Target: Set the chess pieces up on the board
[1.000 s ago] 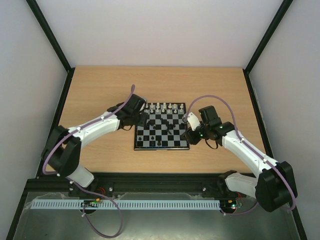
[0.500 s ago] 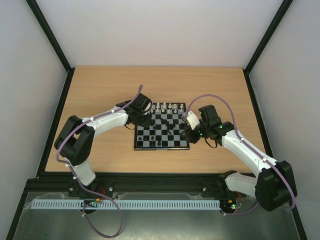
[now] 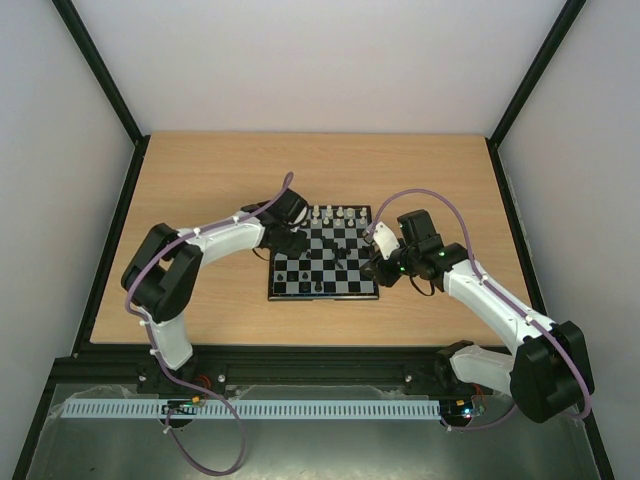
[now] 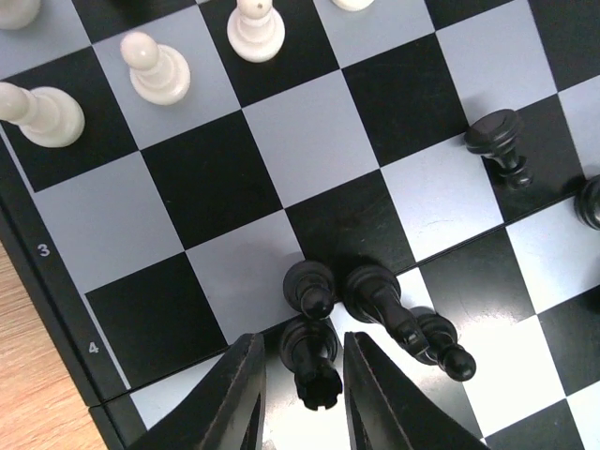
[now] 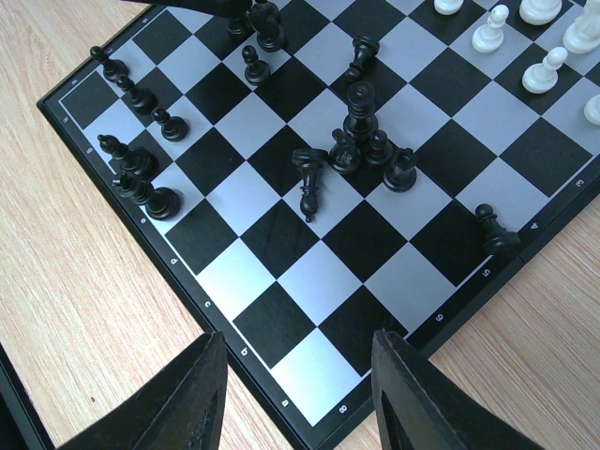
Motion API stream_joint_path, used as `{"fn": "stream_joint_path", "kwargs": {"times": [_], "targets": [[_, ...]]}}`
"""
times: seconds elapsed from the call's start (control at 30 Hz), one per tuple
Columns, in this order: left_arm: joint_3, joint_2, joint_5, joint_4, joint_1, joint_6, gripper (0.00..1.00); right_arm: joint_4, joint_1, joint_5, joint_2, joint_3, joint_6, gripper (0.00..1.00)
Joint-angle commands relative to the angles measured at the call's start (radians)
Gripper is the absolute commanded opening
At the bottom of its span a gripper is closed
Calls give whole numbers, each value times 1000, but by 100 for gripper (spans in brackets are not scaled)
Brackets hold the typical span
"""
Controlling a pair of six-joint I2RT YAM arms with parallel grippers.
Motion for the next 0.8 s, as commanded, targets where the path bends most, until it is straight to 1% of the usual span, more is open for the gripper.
{"fn": "stream_joint_path", "kwargs": {"times": [0.0,0.23,0.37,0.53,0.77], "targets": [[36,27,-18,-27,-8,10,25,-2,-4,-3,0,-12,-13,43],[35,21,-29,-54,-16,16,17,-3,-4,-3,1,-12,-14,43],[23,-18,-44,-69,-19,15,14,-3,-4,-3,1,-12,-14,43],[-6,-124,-76,-123,-21,11,13,-5,-4,-6,1,-12,-14,43],[-85,-296,-54,-200,-47,-2,13,-4,-4,-12,3,-12,-14,43]]}}
